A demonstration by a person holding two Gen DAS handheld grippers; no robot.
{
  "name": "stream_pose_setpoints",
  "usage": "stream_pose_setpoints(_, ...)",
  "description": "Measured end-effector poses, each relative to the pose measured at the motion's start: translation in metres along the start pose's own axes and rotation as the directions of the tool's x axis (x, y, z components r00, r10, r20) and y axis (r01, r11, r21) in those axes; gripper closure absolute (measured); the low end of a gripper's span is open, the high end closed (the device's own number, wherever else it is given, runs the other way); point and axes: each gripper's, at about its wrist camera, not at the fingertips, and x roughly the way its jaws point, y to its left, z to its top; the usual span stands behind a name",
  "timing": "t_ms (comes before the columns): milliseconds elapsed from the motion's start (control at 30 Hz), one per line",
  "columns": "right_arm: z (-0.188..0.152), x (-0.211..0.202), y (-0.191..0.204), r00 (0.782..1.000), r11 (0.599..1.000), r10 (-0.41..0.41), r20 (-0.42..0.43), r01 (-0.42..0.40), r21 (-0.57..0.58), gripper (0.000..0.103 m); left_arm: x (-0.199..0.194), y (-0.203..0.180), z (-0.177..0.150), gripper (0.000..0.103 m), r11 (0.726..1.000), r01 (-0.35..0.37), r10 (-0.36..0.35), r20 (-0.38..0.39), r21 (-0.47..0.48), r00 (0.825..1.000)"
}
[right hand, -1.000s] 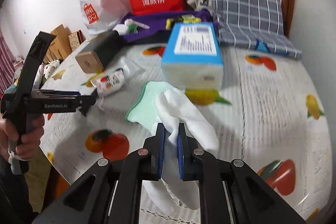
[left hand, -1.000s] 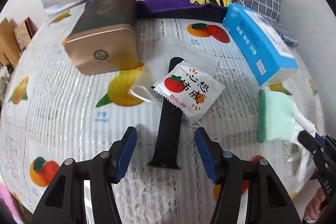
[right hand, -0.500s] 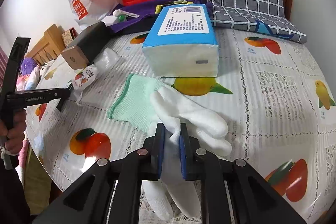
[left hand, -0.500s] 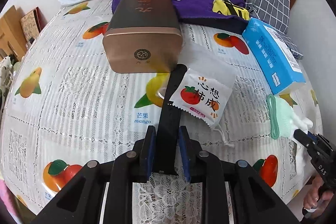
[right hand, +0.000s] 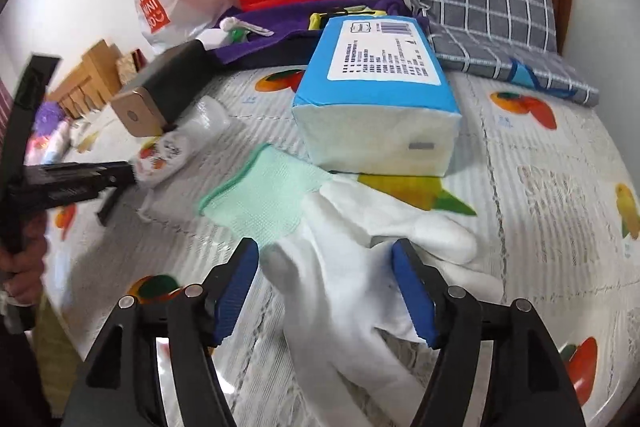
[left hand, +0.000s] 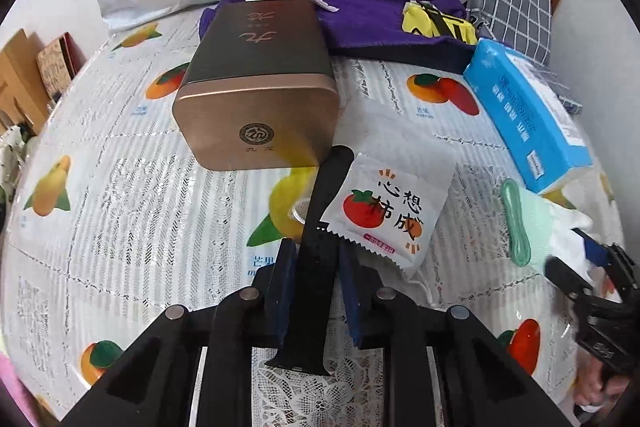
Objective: Organize soft objects
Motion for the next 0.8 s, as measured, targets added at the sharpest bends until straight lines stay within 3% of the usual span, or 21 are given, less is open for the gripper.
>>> stream_pose_setpoints(33,0.0,0.001,0.005,0.999,0.999,-0.034,0.002,0.034,-0.025,0.04,0.0,0.0,-0.001,0.083,1.0,0.006,-0.006,0.001,-0.002,1.0)
stream_pose_setpoints(67,0.001,0.0,0.006,0.999,0.999,-0.034,0.002,0.034,-0.033,0.051,-0.002,0.002,-0.001,0.083,1.0,0.017,-0.017,-0.001,-0.006,1.0)
stream_pose_setpoints(100,0.003,-0.002,0.007,1.0,0.999,-0.015,-0.004,0.015,-0.035,0.076,-0.004,0.004,-0.001,0.083,1.0,0.027,-0.027,-0.003,-0.014,1.0)
stream_pose_setpoints(133,0.004,-0.003,0.006,1.0,1.0,-0.006,-0.016,0.006,-0.028,0.09,-0.005,0.004,-0.001,0.083,0.999,0.034,-0.034,-0.003,-0.021,0.999)
stream_pose_setpoints(167,0.006,-0.004,0.005,1.0,1.0,0.002,-0.028,-0.002,-0.018,0.093,-0.007,0.006,-0.001,0.083,0.999,0.044,-0.044,-0.001,-0.03,0.999)
stream_pose_setpoints(567,0.014,-0.054,0.006,0.996,1.0,0.025,0.083,-0.026,0.006,0.094,-0.048,0.019,-0.012,0.084,0.996,0.047,-0.043,0.046,-0.08,0.998)
stream_pose_setpoints(800,0.025,-0.067,0.003,0.997,0.999,-0.005,0.079,0.002,0.033,0.093,-0.08,0.018,-0.008,0.084,0.996,0.044,-0.036,0.109,-0.075,0.993)
